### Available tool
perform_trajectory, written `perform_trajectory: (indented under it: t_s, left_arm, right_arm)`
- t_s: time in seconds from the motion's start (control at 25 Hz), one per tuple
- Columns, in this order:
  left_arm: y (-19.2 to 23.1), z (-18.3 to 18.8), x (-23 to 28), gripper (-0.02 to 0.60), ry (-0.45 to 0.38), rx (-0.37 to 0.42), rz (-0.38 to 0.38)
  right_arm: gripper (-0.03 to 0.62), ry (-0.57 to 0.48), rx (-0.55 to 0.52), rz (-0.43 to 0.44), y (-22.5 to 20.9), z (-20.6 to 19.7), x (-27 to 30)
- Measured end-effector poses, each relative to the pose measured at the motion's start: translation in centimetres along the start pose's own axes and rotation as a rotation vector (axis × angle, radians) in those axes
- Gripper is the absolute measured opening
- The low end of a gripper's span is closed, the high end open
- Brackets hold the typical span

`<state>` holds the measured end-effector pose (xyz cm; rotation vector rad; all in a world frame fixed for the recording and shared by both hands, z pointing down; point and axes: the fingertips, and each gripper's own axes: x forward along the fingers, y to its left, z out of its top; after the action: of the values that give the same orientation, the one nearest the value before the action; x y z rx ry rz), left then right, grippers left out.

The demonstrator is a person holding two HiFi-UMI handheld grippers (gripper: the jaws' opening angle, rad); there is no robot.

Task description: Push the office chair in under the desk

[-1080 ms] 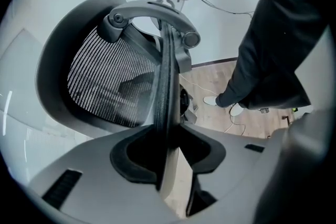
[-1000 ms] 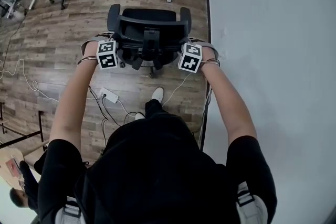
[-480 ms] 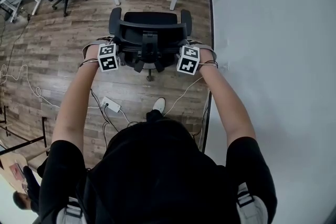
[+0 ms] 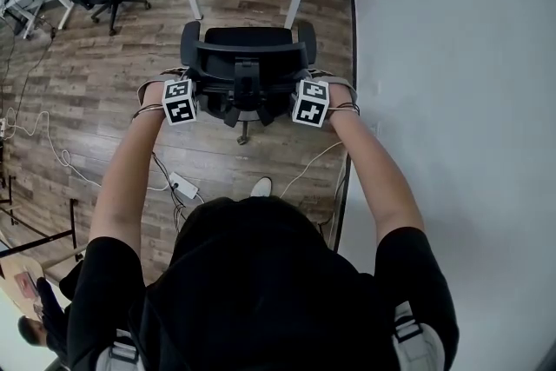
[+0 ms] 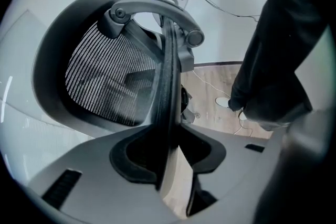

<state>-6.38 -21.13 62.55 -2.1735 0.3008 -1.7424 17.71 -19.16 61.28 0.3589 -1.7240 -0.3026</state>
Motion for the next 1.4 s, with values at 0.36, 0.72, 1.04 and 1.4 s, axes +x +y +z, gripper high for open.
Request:
perform_trajectory:
  t_s: [0.36, 0.72, 1.04, 1.4]
  left_arm:
    - [4.4, -0.5, 2.0, 0.132, 0.016, -0.029, -0.011]
    - [9.9, -1.6, 3.8, 0.132, -0.005, -0.025, -0.015]
    - [16.9, -4.0, 5.4, 0.132, -0.012, -0.015, -0.025]
    - [19.6, -5.4, 7.3, 0.132, -0.019, 0.019, -0.023]
  right_arm:
    - [0.123, -0.005, -0.013, -0.02, -4.6, -0.3, 1.8]
    - [0.124, 0.018, 0.013, -0.042, -10.3, 0.2, 4.2]
    - [0.124, 0.04, 0.034, -0.039, -16.9, 1.9, 6.5]
    - [0.126, 0.055, 0.07, -0.056, -18.9, 2.6, 8.8]
